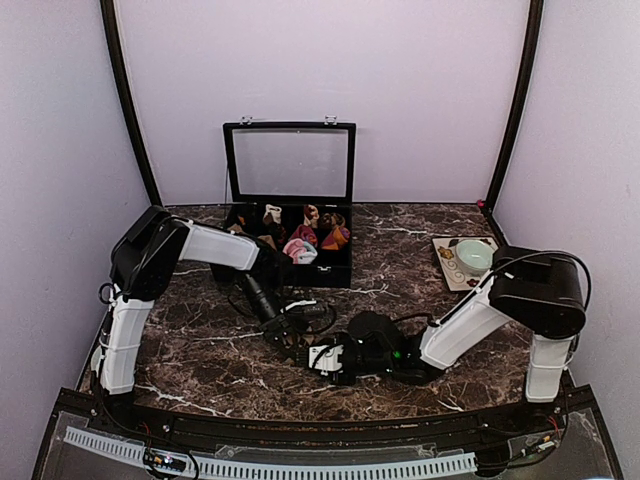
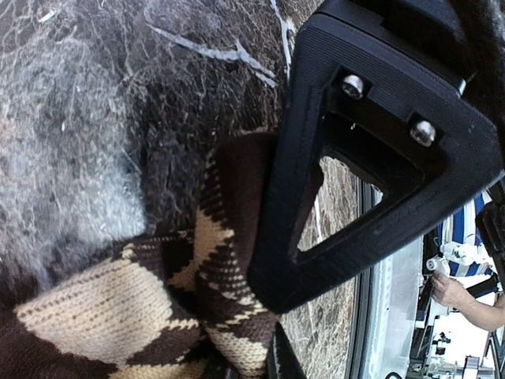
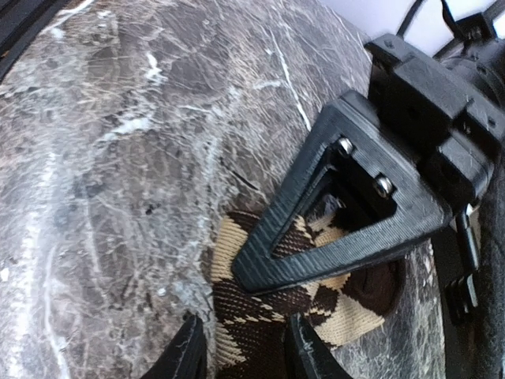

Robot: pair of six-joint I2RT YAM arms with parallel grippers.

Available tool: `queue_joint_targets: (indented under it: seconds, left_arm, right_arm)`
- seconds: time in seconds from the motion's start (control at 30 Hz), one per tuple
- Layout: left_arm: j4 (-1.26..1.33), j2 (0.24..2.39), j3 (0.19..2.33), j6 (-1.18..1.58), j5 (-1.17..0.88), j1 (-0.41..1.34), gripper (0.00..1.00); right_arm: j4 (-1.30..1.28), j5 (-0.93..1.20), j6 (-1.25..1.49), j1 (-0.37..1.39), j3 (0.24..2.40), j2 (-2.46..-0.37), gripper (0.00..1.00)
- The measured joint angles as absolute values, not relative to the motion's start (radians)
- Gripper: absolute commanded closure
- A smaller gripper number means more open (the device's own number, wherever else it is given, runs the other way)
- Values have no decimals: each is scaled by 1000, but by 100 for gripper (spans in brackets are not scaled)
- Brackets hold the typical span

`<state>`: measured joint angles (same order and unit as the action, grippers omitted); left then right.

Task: Roll the socks
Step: Roll the sock at the center of the board.

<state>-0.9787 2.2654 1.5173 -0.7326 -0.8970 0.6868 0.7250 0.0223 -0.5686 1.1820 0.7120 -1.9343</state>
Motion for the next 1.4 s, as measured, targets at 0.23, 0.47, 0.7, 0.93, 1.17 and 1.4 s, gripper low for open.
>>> queue_joint_targets:
  seconds: [0.23, 0.47, 0.7, 0.93, 1.17, 1.4]
  left_arm:
    - [-1014, 2255, 1519, -755, -891, 675, 59]
    - [-1048, 2166, 1498, -802, -868, 652, 1]
    - [-989, 2091, 1440, -849, -786, 604, 1]
    - [-732, 1782, 1199, -773, -553, 566, 1]
    - [-444, 1451, 1105, -657, -180, 550, 1]
    - [-457, 1428, 1001, -691, -126, 477, 1]
  right_arm:
    - [653, 65, -564, 1151, 779, -1955, 100]
    - [622, 86, -528, 1135, 821, -1983, 100]
    - [546, 120, -467, 1127, 886, -2001, 100]
    - [488, 187, -340, 1110, 915, -2000, 100]
    - [460, 266, -189, 1106, 925, -1998, 100]
    - [334, 348, -52, 1105, 1013, -2018, 100]
